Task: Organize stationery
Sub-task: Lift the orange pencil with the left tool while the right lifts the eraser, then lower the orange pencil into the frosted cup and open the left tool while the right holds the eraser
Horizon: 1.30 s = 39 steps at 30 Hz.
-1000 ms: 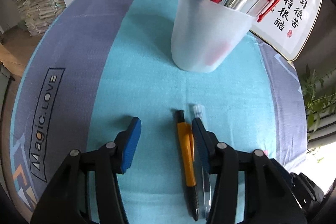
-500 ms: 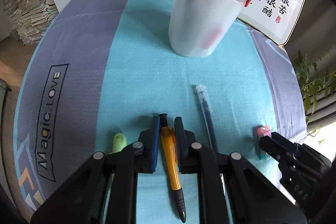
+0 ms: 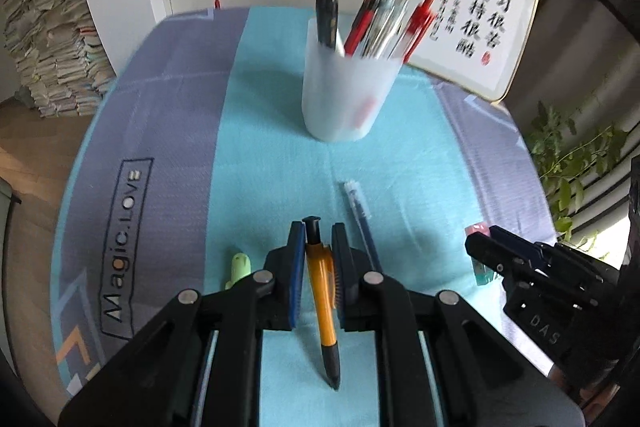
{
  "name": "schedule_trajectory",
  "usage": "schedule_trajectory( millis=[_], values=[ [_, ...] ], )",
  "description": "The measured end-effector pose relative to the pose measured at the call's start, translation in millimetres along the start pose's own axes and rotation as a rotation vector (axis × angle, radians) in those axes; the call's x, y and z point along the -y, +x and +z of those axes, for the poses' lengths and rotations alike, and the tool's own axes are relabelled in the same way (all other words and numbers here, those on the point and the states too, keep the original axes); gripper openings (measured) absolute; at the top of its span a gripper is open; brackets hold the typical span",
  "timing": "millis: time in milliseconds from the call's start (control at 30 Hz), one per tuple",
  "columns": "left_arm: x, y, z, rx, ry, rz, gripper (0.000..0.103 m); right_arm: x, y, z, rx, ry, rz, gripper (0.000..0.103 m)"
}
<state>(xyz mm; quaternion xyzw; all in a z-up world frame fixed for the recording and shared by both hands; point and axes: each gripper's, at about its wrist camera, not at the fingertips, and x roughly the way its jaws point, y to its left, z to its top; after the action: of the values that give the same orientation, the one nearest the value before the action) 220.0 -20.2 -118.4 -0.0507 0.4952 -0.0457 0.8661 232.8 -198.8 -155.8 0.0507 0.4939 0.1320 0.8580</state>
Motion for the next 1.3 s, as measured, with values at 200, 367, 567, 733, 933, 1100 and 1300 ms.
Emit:
schedule_trajectory(
  millis=[200, 367, 567, 733, 933, 1100, 1300],
  values=[
    [4, -30, 2, 0.070, 0.017, -0.023, 0.011, -3, -22, -1, 0.062, 0.010, 0.016, 0.022],
    [9, -49, 12, 0.126, 0.034, -0.017, 0.011, -5, -29, -5, 0.080, 0.011, 0.030, 0.022],
    [17, -72, 36, 0.194, 0.055, -0.003, 0.011, -9, -33, -5, 0.087, -0.001, 0.026, 0.022],
    [23, -93, 70, 0.281, 0.070, 0.016, 0.011, -8, -33, -6, 0.090, 0.002, 0.036, 0.022],
    [27, -101, 112, 0.338, 0.038, 0.018, 0.011, -5, -37, -5, 0.111, 0.006, 0.044, 0.022],
    [33, -100, 138, 0.383, 0.037, 0.041, 0.011, -1, -38, -3, 0.116, 0.008, 0.041, 0.022],
    [34, -78, 151, 0.379, 0.043, 0.069, 0.011, 4, -32, -1, 0.107, 0.023, 0.040, 0.022]
  ],
)
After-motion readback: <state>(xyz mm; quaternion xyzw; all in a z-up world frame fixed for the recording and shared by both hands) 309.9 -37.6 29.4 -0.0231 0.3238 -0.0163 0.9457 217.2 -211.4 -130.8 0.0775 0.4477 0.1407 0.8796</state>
